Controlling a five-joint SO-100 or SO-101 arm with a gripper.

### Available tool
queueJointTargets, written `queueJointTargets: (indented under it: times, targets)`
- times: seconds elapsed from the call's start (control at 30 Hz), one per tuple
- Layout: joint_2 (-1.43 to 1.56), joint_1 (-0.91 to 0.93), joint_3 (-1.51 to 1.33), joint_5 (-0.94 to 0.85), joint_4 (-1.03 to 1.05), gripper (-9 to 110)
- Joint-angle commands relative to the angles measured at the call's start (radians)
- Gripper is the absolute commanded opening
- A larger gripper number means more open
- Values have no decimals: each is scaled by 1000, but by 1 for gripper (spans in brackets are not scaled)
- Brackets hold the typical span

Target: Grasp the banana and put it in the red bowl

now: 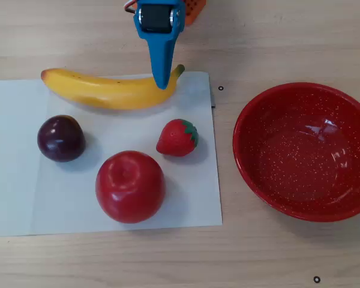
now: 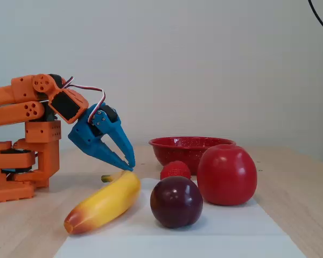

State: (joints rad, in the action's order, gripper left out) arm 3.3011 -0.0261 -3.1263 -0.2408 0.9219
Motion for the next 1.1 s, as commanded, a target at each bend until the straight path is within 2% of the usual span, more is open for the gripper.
queueJointTargets:
  times: [0.0,0.73,1.07]
  targets:
    - [-9,29,-14,67,5,0]
    - [-17,29,-3,75,23,0]
    - [-158,38,247,49,153,0]
